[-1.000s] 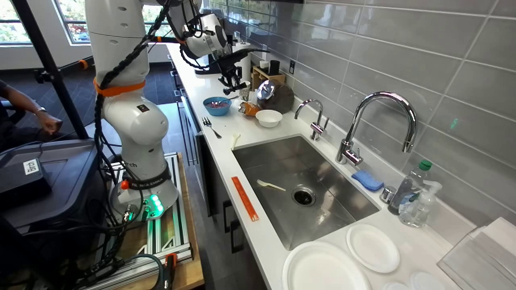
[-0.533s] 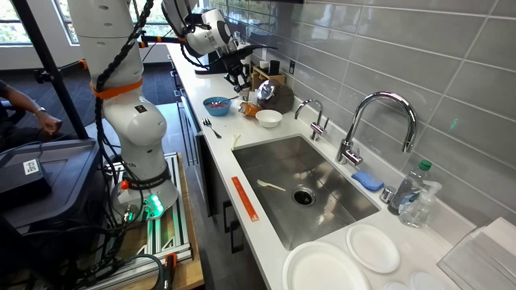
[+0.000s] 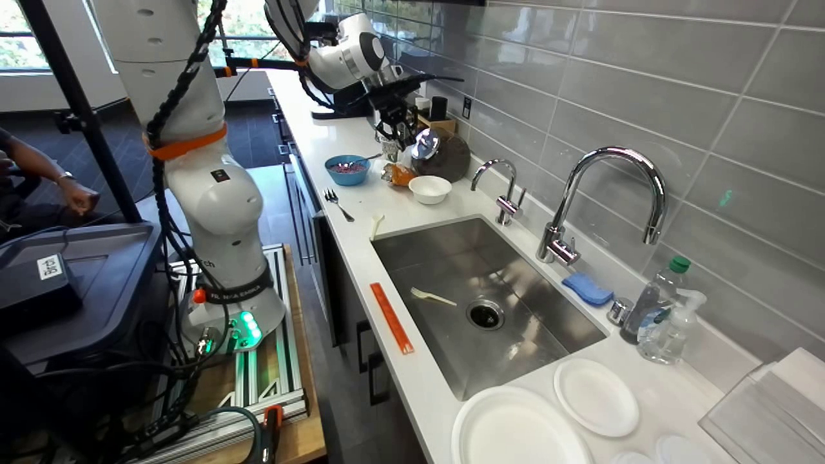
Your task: Pick up the cooking object from the counter and pick up some of the contents from the bowl and pour them in the other bowl
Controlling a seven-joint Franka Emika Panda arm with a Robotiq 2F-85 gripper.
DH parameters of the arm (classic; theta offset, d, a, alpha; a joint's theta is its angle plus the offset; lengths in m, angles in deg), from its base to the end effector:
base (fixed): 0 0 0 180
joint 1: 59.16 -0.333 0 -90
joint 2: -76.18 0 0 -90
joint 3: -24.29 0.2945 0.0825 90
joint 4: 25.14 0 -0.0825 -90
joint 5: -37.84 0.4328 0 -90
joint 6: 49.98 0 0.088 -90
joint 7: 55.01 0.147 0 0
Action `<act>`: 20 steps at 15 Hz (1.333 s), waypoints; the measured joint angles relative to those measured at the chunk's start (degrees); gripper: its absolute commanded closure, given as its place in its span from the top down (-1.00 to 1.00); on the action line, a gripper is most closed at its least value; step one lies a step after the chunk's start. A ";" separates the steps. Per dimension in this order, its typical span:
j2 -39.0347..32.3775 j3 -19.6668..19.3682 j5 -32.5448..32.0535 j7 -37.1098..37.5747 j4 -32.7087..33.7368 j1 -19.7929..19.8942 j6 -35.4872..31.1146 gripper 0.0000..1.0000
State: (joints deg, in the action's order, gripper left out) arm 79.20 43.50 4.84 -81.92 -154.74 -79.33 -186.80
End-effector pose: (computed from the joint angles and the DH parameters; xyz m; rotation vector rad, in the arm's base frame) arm 0.4611 0.3521 0.3141 1.9310 1.8912 0.2945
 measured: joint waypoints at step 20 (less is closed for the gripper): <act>-3.89 -2.94 -1.50 3.56 0.49 3.68 -0.05 -0.13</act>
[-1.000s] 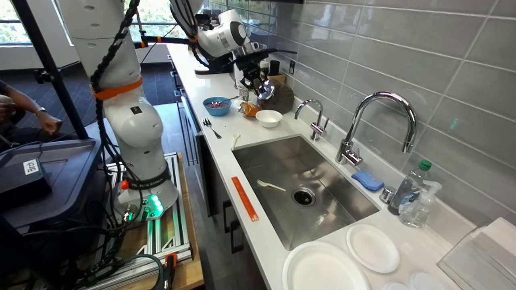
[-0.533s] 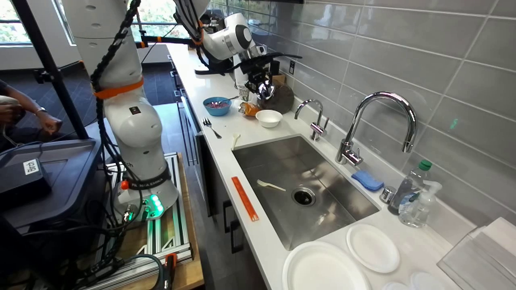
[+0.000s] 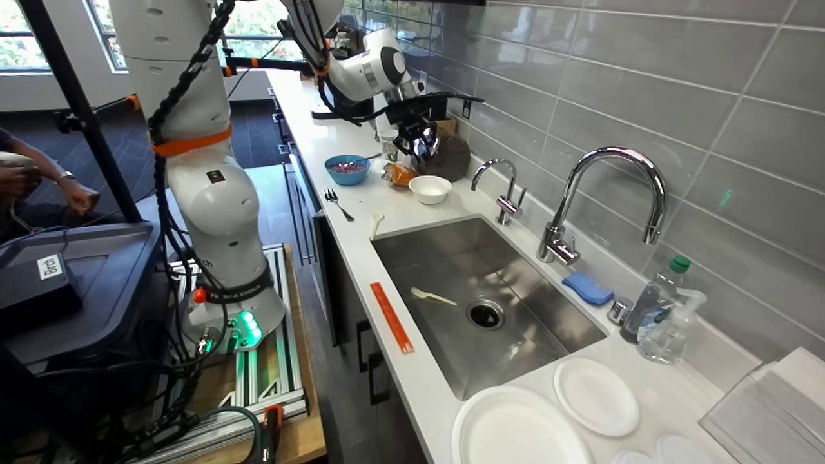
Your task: Pick up the cooking object from the counter and pick up some of the contents from the bowl and pour them in the other bowl
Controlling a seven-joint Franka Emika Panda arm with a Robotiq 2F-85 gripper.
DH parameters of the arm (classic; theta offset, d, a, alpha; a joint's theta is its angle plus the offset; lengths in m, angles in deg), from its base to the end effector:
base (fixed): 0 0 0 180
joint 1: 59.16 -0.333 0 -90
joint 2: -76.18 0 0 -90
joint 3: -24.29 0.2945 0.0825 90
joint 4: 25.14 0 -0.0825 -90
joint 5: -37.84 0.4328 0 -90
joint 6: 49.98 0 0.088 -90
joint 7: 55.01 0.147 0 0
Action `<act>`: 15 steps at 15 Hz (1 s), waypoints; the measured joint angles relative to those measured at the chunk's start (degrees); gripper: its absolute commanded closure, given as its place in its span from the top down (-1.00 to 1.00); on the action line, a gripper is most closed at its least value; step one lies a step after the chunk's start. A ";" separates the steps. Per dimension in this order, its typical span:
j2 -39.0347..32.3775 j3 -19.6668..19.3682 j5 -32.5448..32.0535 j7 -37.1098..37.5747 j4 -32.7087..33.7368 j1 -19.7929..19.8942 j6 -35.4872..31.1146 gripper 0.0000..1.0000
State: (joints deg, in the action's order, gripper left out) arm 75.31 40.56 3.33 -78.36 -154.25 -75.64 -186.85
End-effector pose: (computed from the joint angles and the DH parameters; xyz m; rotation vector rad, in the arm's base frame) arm 0.4994 0.2971 0.2811 2.0762 1.7487 0.2099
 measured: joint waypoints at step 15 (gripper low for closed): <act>-2.41 -0.02 -0.17 0.78 1.54 -0.01 -0.04 -0.40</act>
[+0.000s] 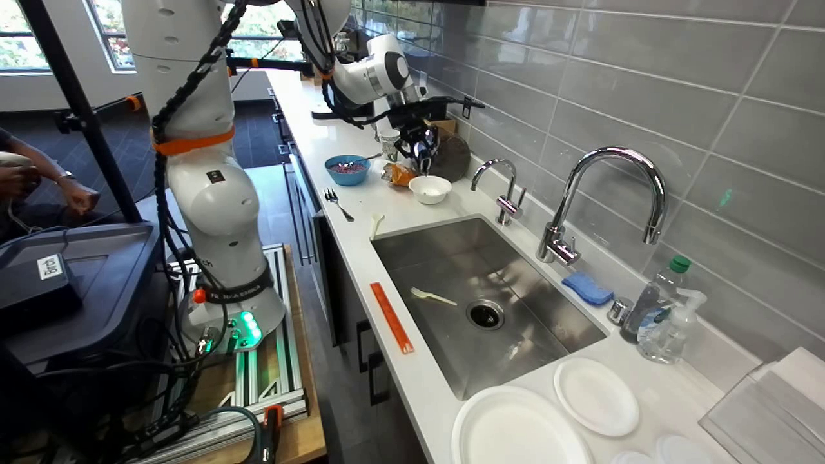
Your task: Pick up the cooking object from the counter and pick up some of the contents from the bowl and pour them in the other bowl
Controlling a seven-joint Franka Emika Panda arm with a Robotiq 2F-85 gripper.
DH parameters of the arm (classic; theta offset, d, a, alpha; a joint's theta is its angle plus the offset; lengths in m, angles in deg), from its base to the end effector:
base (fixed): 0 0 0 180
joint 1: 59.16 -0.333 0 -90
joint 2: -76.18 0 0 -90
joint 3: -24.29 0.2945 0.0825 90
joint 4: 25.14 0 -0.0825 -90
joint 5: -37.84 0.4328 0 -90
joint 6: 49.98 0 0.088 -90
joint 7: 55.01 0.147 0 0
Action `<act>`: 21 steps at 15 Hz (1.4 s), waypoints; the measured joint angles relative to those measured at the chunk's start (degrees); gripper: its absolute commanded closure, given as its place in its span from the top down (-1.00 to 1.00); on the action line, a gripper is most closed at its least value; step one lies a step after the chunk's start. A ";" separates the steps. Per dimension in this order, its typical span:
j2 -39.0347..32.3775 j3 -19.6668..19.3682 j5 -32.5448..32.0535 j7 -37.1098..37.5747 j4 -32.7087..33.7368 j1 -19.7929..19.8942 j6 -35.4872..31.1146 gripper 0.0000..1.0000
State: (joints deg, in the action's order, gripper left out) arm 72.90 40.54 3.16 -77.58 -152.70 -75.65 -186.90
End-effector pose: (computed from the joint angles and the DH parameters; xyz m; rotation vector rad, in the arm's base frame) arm 0.5053 0.3013 0.2707 2.0953 1.7465 0.1996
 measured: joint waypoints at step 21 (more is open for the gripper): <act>8.85 0.77 4.21 -1.63 -12.49 -0.86 -7.93 -0.52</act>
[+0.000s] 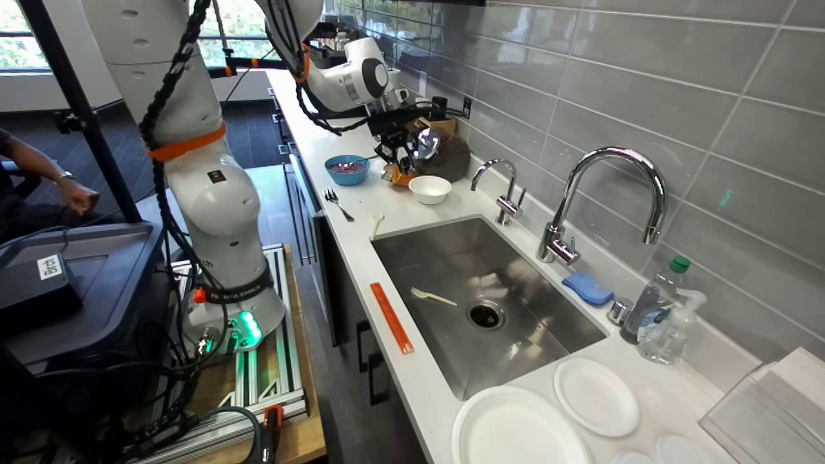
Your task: Pick up the cooking object from the counter and pick up some of the contents from the bowl and pour them in the other bowl
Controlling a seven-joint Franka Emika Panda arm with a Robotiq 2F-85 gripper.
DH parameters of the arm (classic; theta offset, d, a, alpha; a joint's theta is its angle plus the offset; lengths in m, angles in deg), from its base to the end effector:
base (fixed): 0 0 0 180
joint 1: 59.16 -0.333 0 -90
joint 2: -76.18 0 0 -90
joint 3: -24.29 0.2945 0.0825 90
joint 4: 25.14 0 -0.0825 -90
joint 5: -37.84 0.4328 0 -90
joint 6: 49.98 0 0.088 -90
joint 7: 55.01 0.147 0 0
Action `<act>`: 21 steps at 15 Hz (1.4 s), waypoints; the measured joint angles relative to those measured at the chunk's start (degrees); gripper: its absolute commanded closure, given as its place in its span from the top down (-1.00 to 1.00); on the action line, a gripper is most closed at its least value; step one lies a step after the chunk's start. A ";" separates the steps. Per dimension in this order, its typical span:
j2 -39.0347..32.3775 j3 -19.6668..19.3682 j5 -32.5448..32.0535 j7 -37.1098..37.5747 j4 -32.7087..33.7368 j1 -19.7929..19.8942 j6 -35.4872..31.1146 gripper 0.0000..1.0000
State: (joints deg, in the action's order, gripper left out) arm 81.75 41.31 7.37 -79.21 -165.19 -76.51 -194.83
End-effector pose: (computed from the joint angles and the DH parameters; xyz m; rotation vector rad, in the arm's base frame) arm 0.4460 0.2939 0.2602 2.0901 1.8258 0.2779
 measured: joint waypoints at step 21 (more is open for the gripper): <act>-5.50 0.63 15.27 -16.09 -6.98 -4.89 -10.29 -0.39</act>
State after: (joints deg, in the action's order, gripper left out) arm 76.24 41.93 22.65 -95.30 -172.17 -81.40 -205.12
